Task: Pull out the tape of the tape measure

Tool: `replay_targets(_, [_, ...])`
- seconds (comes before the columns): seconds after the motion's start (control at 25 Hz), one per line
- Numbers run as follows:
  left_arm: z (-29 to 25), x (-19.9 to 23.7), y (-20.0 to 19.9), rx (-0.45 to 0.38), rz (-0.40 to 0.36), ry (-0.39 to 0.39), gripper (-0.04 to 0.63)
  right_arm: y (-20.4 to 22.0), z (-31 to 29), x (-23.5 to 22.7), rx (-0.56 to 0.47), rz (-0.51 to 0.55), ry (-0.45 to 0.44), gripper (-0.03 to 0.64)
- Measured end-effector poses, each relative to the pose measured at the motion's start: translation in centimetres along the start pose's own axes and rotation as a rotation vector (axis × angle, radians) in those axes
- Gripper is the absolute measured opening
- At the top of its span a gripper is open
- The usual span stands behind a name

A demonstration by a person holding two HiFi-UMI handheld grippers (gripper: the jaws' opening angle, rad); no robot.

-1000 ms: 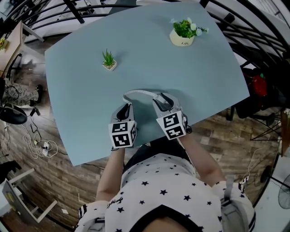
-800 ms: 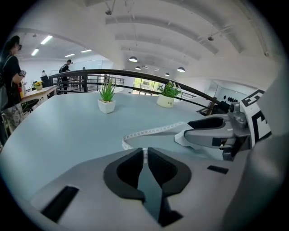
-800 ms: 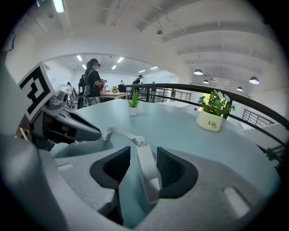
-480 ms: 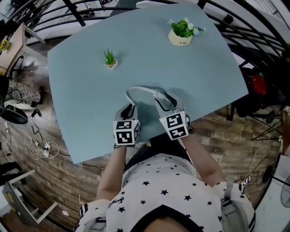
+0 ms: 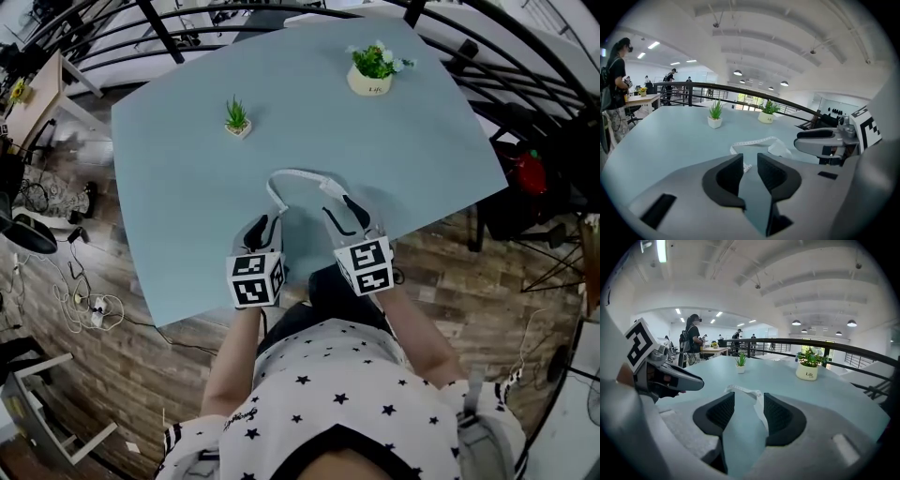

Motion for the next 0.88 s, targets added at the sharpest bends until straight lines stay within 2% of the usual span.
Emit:
replay_targets(0.4, [6.6, -1.1, -0.6, -0.131, 0.005, 0.008, 0.077, -0.5, 5.0, 3.8, -0.086, -0.044, -0.03, 0.178])
replay_targets(0.6, [9.5, -1.6, -0.4, -0.168, 0.001, 0.013, 0.057, -0.9, 7.3, 5.4, -0.114, -0.044, -0.017, 0.147])
replay_targets(0.88, [12.7, -2.2, -0.1, -0.221, 0.01, 0.018, 0.032, -1.4, 9.9, 7.2, -0.159, -0.044, -0.006, 0.06])
Point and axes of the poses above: the fingertips, and each gripper's own axes: z backward along the fingers, x to its left, y out of its underside, the point moved 7 cm from there along z, backward along the fingers, and after that the axes turned 1 degree about -x, right-handed, at the moved point
